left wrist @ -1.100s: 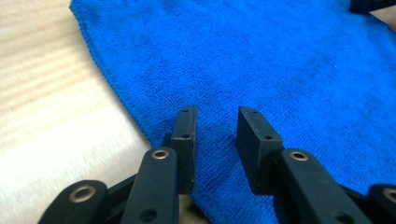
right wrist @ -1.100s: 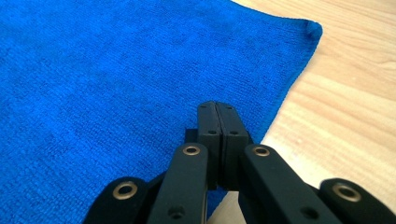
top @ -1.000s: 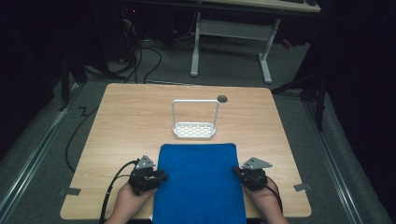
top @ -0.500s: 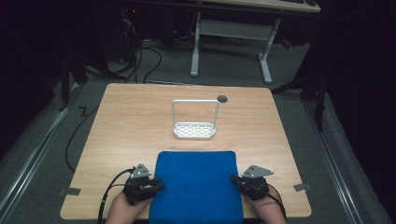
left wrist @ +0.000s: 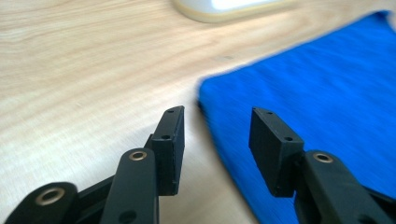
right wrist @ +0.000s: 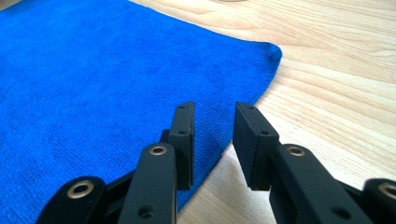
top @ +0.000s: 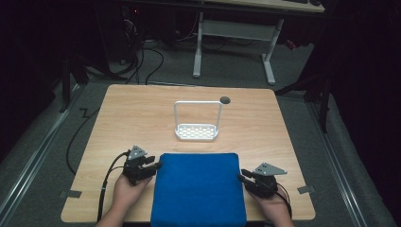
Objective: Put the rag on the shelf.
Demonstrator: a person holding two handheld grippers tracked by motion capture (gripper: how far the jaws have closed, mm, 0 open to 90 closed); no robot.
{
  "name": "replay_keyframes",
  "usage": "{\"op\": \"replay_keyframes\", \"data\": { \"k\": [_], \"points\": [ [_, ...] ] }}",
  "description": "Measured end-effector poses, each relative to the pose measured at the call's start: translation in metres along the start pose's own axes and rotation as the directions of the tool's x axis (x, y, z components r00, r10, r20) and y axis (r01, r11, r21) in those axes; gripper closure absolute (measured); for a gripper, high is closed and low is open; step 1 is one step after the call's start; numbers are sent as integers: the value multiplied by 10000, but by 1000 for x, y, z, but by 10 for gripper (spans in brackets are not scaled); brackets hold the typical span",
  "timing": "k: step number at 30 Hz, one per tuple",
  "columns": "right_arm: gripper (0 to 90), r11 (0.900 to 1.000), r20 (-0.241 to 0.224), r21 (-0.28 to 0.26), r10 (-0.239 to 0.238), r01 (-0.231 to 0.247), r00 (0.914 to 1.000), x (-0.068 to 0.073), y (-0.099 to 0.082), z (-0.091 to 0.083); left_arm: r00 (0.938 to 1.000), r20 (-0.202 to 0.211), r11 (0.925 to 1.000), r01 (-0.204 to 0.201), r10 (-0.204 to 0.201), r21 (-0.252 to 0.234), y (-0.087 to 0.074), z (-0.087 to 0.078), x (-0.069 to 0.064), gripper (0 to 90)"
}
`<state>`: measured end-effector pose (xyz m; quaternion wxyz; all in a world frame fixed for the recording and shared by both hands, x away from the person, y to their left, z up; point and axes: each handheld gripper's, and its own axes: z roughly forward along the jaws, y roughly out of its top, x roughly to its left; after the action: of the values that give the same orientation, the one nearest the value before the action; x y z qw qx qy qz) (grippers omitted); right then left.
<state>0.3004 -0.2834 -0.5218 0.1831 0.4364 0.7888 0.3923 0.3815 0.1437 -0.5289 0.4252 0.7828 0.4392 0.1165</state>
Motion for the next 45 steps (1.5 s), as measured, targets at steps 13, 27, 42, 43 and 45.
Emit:
{"op": "replay_keyframes", "data": {
  "k": [13,27,42,43,45],
  "points": [
    [665,9996,103,-262,44,-41,9999,-4,5,2,9983,-156,9976,-562,569,410,12,24,-5,716],
    [549,9991,501,-385,-144,163,9986,12,38,19,9993,-69,9987,-361,364,362,10,24,-3,854],
    [616,9997,1506,-123,222,-206,9883,-17,50,49,9998,41,9994,-187,186,305,8,23,-2,848],
    [608,9998,1450,-51,220,-215,9892,-17,49,50,9998,41,9994,-187,186,305,8,23,-2,846],
    [599,9999,1490,123,79,-99,9888,-17,47,52,9999,142,9995,-69,65,304,9,23,-1,842]
  ]
}}
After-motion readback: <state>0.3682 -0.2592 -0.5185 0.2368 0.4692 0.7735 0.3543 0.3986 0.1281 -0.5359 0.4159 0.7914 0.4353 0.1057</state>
